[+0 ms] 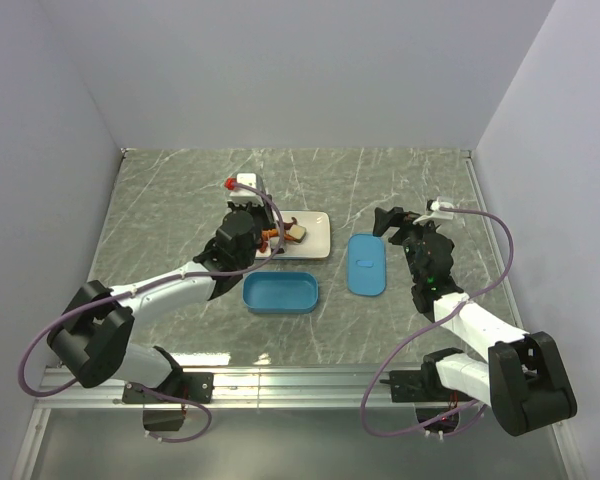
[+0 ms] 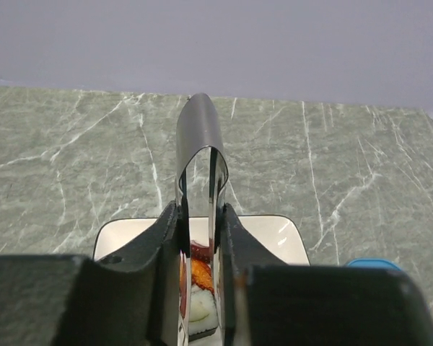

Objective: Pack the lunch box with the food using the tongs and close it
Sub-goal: Pick up the food using the clamp, then place the food into the lunch box, then pick up the food using the clamp

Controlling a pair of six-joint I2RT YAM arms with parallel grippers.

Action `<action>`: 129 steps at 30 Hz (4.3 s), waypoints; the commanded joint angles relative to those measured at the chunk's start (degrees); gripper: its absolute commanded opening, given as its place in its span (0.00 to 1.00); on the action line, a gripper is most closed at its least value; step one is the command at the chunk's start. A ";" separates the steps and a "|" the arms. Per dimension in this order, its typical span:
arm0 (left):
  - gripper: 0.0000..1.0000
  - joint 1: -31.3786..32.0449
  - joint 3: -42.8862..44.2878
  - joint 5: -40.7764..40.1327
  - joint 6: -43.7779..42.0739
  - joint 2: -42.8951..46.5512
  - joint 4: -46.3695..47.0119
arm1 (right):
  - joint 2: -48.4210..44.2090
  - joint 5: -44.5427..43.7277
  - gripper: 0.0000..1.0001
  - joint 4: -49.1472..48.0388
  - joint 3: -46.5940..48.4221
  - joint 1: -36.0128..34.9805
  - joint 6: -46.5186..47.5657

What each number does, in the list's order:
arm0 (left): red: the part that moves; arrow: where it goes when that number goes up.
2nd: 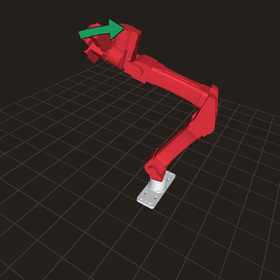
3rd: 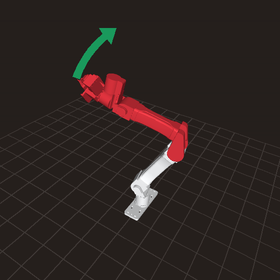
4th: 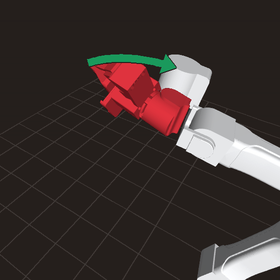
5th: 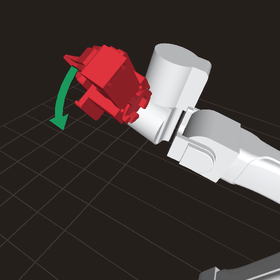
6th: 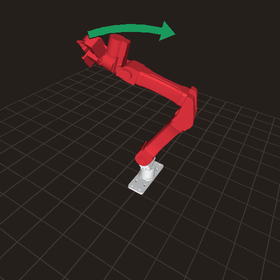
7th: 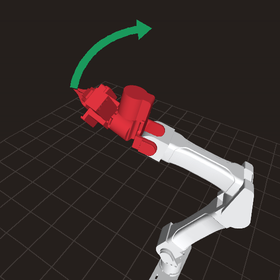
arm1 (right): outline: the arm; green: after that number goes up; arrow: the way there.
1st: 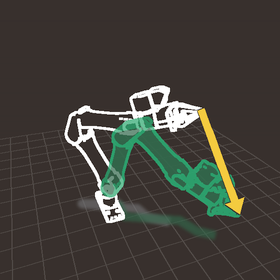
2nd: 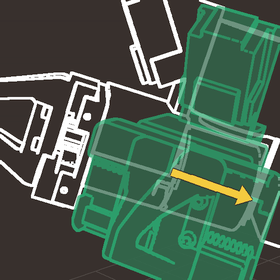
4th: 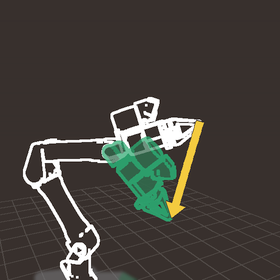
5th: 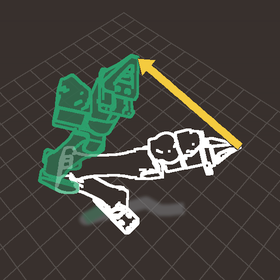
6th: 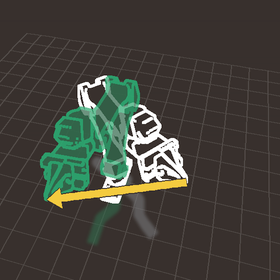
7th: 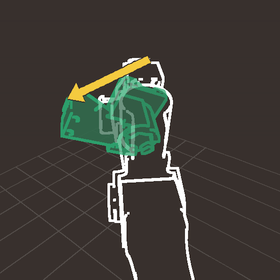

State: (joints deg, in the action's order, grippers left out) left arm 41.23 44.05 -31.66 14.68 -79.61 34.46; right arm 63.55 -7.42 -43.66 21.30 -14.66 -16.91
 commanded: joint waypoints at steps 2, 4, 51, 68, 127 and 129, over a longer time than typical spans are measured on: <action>0.06 0.34 2.00 1.95 -0.79 1.82 0.88 | -1.15 -0.14 0.99 -2.48 -0.29 -0.20 -0.32; 0.06 0.78 1.91 2.30 -1.66 2.79 0.26 | -1.23 -0.14 0.99 -2.57 -0.29 -0.20 -0.32; 0.13 17.91 -7.23 0.81 1.58 23.45 -14.50 | -2.82 0.04 0.98 -2.13 -1.26 -0.20 -0.67; 0.13 21.17 -8.90 -1.47 0.44 26.10 -13.18 | -3.17 0.13 0.98 -1.87 -1.35 -0.20 -0.76; 0.41 3.15 -1.60 -9.83 -8.18 7.64 5.27 | -1.94 0.74 0.98 -2.48 -1.08 -0.20 -0.50; 0.42 2.54 -1.69 -8.69 -7.39 7.28 5.62 | -2.20 0.74 0.98 -2.66 -1.08 -0.20 -0.50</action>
State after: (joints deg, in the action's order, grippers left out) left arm 44.64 39.57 -42.30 5.65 -72.29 35.77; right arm 61.34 -6.94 -43.66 19.38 -14.66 -17.15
